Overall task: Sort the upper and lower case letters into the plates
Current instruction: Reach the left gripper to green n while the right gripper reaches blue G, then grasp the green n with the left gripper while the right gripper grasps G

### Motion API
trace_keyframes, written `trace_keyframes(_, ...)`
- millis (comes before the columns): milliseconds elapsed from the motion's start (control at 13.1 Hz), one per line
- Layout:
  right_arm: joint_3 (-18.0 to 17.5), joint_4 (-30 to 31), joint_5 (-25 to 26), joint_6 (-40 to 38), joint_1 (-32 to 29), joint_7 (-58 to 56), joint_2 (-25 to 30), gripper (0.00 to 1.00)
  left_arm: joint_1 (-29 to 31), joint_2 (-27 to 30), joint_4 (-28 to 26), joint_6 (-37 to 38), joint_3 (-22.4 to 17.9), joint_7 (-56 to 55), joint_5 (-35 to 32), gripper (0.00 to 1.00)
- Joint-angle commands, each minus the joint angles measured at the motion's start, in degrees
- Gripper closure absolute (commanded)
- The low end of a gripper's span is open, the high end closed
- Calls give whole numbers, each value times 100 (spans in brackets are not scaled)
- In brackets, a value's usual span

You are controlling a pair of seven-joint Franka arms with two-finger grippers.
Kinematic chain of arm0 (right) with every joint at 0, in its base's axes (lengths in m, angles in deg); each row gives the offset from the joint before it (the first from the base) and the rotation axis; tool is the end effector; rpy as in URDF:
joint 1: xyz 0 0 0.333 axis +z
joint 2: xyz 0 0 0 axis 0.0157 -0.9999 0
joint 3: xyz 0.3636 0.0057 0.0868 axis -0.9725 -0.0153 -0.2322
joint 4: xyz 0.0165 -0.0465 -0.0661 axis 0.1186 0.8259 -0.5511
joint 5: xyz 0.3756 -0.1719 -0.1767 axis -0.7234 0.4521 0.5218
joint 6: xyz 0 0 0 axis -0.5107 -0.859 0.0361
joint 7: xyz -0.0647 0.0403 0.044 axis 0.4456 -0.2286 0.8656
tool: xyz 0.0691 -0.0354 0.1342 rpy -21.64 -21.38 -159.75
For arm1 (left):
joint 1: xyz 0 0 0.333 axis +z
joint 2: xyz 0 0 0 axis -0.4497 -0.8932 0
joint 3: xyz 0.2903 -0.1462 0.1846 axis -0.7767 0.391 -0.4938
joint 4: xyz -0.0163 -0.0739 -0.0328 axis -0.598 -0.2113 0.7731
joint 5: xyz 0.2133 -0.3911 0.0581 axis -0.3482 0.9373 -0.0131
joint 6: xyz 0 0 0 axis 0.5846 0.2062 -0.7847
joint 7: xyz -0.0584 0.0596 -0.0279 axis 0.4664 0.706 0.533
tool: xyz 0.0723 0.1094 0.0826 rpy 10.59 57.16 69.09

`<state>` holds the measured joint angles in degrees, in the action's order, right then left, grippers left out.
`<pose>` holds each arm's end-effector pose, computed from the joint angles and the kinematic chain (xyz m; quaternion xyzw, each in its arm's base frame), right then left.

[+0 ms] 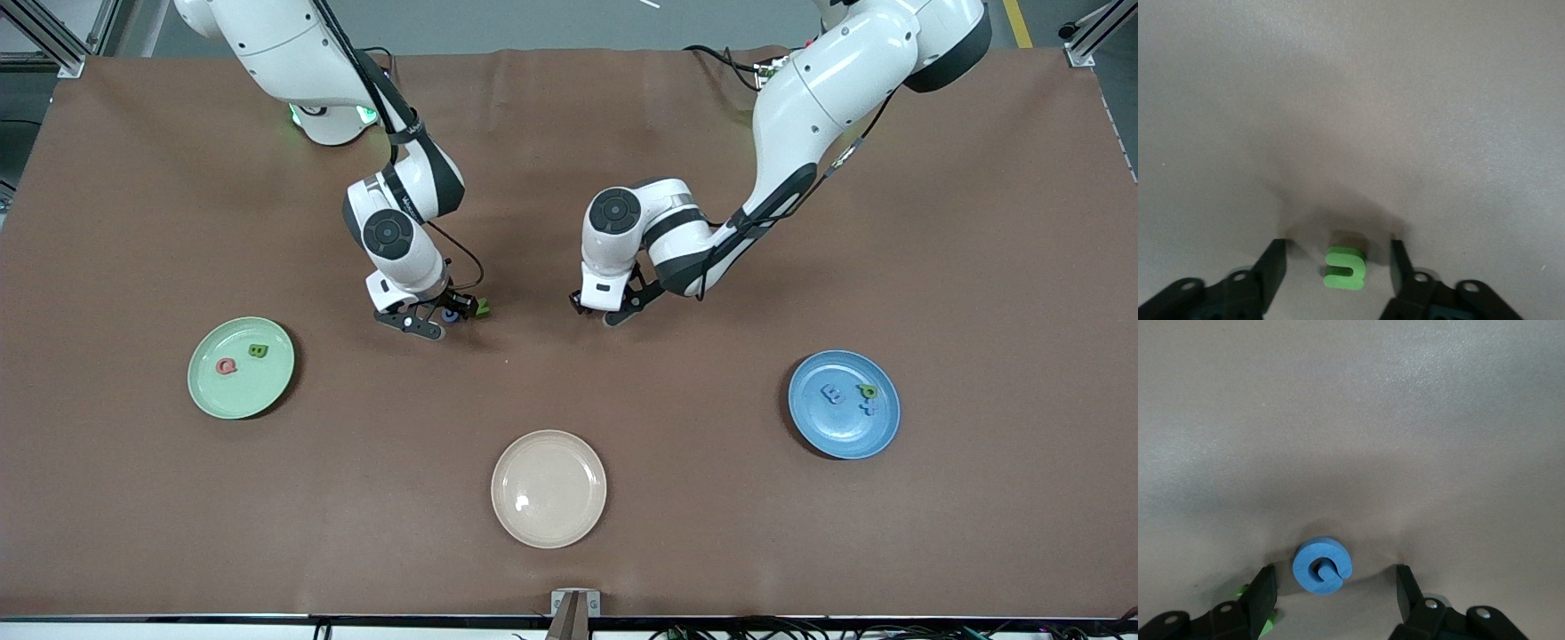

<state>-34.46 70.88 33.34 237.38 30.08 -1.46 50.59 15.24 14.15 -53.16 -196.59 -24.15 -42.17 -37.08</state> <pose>0.5145 0.3086 0.1238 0.9859 -0.1642 -0.0314 0.0006 0.4934 -0.5198 0.1247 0.9527 0.3030 -0.0213 0.0109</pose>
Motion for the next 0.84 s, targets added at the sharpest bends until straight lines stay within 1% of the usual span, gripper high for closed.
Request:
trace_keyframes(0,47,11,-106,37,83,63,32,33,-83,-50,107,-14,-38,-124,-1,60)
trace_keyframes(152,47,11,-106,46,83,63,32,37,-91,-41,107,20,-38,-124,-1,79)
trace_keyframes(304,56,-6,-106,46,75,54,32,41,-118,-6,98,64,-37,-124,-10,91)
trace_keyframes(381,56,-15,-106,46,49,54,32,41,-118,20,107,178,-38,-115,-19,97)
trace_keyframes(609,65,-41,-97,55,4,54,32,42,84,196,229,503,-29,-45,-98,98)
trace_keyframes(761,74,-68,-97,46,-4,45,32,44,390,293,562,985,-11,251,-107,98)
